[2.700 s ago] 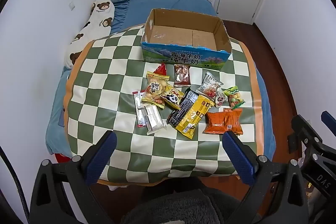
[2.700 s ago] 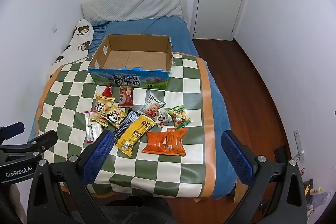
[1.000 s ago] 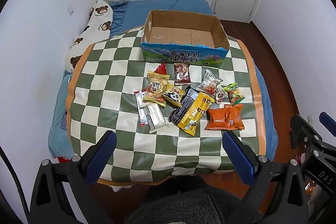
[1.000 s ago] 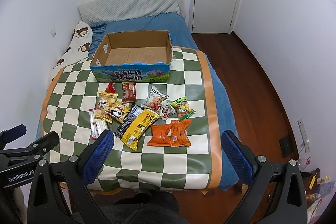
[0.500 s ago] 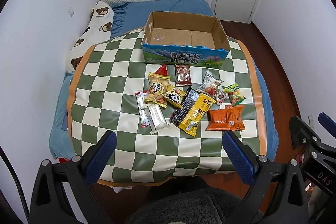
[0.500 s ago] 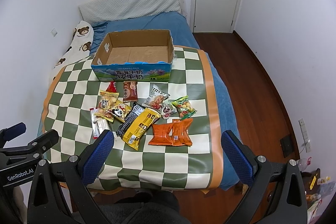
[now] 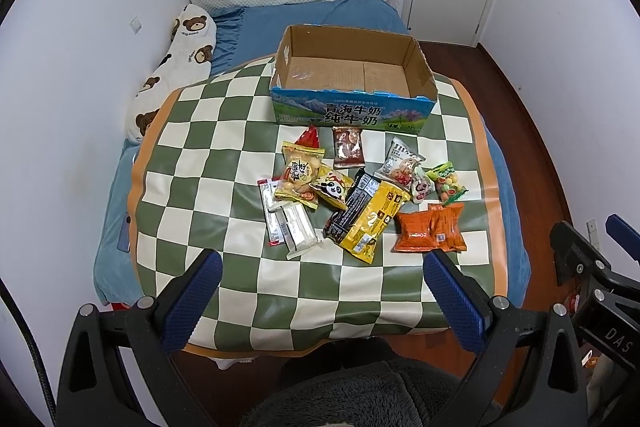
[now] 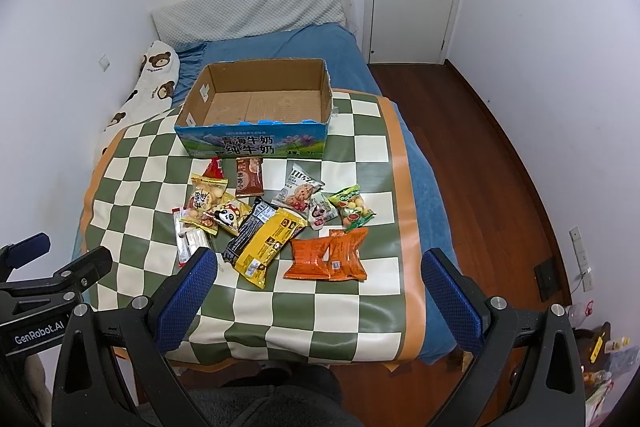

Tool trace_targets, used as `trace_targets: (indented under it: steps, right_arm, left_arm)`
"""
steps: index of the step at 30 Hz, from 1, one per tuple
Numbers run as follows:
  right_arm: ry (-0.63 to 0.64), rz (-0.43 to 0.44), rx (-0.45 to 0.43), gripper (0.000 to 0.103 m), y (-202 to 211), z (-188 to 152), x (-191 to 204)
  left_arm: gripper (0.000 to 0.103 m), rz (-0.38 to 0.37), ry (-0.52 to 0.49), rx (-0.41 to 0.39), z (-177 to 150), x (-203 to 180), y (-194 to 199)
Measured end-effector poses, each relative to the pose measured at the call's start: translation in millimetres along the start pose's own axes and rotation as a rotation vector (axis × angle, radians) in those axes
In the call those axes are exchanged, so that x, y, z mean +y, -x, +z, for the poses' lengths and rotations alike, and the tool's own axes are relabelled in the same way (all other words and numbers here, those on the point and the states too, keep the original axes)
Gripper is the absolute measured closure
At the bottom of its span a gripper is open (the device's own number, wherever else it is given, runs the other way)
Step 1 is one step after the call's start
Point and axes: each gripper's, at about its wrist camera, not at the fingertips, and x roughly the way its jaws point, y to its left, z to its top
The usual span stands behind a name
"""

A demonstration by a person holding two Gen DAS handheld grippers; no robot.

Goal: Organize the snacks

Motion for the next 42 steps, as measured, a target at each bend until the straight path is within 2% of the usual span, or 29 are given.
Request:
trace_targets:
  steps: [18,24,26,28,32,35,38,42]
  right_arm:
    - [-0.009,0.019,0.019,0.000,-10.3,5.1,5.7]
    - [-0.029,0.037,0.057,0.000,-32.1,3.5,1.0]
    - [-0.050,0.059,0.089,0.000,-49.5,1.9,-3.1]
    - [-0.092,0.090,0.142,0.000,-83.7,-2.0,-7.9]
    - [-0.147,0.117,0.228,0.000,-146.7,-10.9,-17.3]
    - [-0.199,0.120,0.314,0.001,-208.2,-20.9,-30.8]
    - [-0.248,0.127,0.385,0.002,-257.9,-32.5,-44.8]
    - [-0.277,0.129,0.439,0.004,-303.1,-46.6,-57.1]
  left_arm:
    - [0.000,0.001,0.003,0.005,0.3,3.1,-1.6]
    - [0.000,0.004,0.000,0.015,3.3,6.8,-17.5]
    - [0.000,0.016,-0.010,0.033,7.1,6.9,-36.2]
    - [0.000,0.034,-0.030,0.045,11.5,5.4,-61.8]
    - [0.000,0.082,-0.136,0.086,21.6,-6.0,-121.7]
    - [0.000,0.078,-0.229,0.152,26.8,-19.0,-174.8]
    - [0.000,0.042,-0.312,0.233,28.7,-38.8,-226.4]
    - [0.000,0.008,-0.429,0.328,25.0,-73.8,-293.8]
